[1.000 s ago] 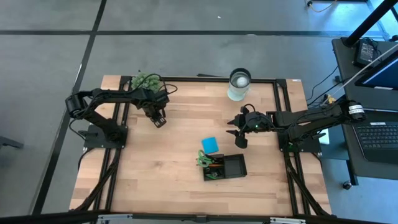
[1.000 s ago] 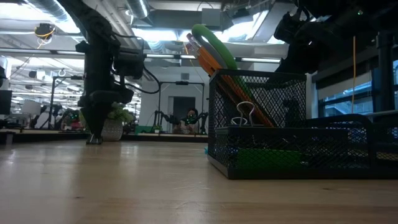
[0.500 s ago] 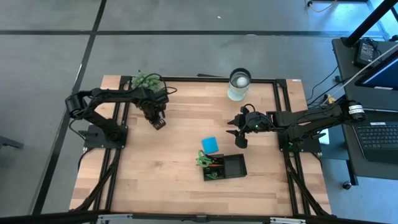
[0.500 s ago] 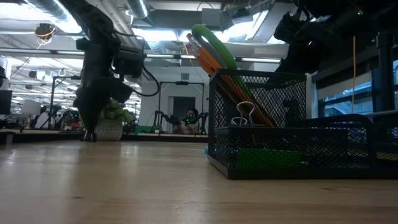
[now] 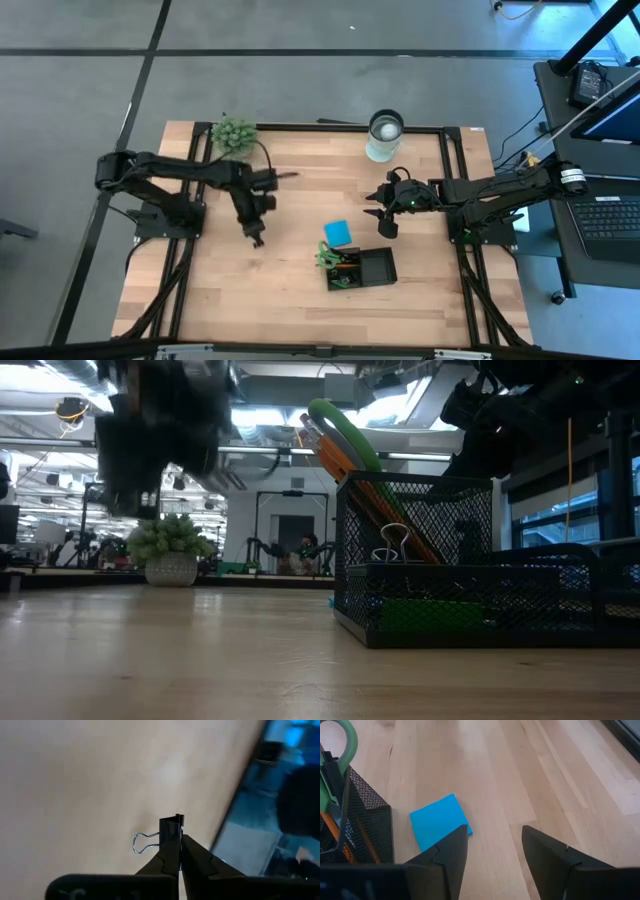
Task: Pick and place office supplies into organizer
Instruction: Put the binder clip into the bottom left slot of the desk organizer
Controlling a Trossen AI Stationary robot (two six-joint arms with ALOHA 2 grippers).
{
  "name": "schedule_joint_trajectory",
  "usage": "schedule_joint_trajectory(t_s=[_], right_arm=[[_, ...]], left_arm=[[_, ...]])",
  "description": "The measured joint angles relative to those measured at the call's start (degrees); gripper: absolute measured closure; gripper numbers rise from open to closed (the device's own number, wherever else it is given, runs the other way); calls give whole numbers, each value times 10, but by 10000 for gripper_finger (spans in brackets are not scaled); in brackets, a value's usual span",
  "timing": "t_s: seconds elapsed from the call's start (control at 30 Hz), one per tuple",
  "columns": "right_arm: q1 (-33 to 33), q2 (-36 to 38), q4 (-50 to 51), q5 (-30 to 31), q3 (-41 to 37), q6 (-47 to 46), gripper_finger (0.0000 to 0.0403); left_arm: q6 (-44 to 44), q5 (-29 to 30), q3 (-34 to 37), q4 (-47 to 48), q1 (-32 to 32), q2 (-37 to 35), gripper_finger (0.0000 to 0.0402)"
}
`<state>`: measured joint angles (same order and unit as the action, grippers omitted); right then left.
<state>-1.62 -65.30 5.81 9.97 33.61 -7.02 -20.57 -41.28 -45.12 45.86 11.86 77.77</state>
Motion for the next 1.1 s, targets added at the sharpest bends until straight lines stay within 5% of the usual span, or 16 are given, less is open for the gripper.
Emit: schedule_joint_trajectory(t_s=[0.2,0.47,0.8,0.97,1.1], right_arm=[[0,0,0,0,0,-2,214],[0,0,1,0,0,-1,214],[0,0,1,0,0,-28,214],[0,0,1,0,0,-35,214],[0,0,0,0,0,-60,214]], left_arm=[[-137,22,0,-285,-148,-11,399],[-179,248,-1,-614,-322,-11,399],[8,652,-1,-654,-460,-2,399],[11,743,-1,-694,-499,38,399],[43,779,-1,-814,-525,104,399]])
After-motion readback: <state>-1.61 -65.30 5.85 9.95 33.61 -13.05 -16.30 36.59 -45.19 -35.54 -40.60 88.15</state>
